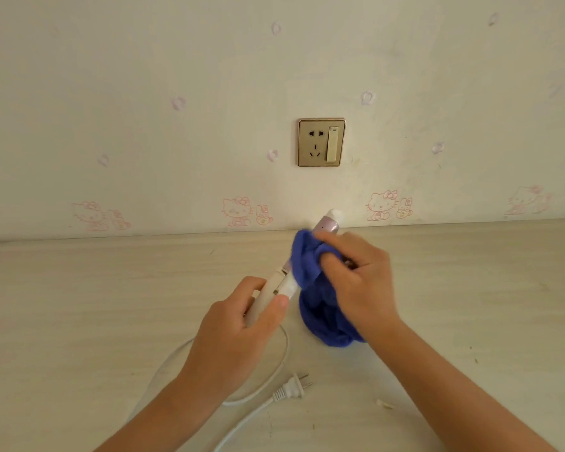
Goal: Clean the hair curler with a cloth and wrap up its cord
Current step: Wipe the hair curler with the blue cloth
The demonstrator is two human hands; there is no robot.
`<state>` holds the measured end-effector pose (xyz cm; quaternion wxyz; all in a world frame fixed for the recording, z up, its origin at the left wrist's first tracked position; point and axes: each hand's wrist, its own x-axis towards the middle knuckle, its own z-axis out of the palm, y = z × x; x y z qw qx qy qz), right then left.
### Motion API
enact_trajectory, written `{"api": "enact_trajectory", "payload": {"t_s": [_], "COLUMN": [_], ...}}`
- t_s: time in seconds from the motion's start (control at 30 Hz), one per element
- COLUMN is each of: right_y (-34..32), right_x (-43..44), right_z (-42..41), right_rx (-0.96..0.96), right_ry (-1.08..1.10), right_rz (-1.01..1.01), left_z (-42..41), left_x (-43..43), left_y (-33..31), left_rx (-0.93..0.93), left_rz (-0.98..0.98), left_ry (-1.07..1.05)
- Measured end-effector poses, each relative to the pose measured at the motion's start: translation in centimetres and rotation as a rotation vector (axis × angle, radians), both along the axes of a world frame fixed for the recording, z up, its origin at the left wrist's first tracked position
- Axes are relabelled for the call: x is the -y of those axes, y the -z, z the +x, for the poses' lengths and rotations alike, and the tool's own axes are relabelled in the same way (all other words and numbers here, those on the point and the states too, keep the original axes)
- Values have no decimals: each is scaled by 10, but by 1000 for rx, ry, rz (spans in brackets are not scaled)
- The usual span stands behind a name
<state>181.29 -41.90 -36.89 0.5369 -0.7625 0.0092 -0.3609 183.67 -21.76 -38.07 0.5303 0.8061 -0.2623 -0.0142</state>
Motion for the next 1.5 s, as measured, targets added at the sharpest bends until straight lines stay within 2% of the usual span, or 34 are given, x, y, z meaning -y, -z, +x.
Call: {"api": "enact_trajectory", "payload": {"t_s": [0.1, 0.27, 0.43, 0.53, 0.67, 0.87, 1.1, 1.3, 1.4, 1.5], "right_y": [8, -7, 6, 2, -8, 15, -5, 12, 4, -2], "right_x": [-21, 9, -15, -14, 17, -26, 13, -27, -6, 15], "right_z": [0, 0, -1, 1, 0, 2, 0, -2, 2, 2], "right_rx": [-48, 40, -35, 5, 58, -5, 83, 43, 27, 25], "right_ry": [-123, 68, -84, -18, 167, -40, 137, -71, 32, 120], "right_rz": [-114, 30, -133, -69, 36, -151, 9, -150, -41, 34], "left_z": [3, 1, 7, 9, 7, 13, 18, 28, 25, 20], "left_x": [-5, -2, -6, -9, -7, -12, -11, -19, -15, -10], "left_y": [-3, -3, -4, -4, -3, 2, 2, 1, 4, 5], "left_rx": [71, 173, 244, 283, 256, 197, 184, 249, 336, 325], "left_rz": [21, 87, 167, 168, 155, 120, 146, 210, 292, 272], "left_ry": [-66, -92, -146, -167, -128, -79, 49, 45, 5, 19]}}
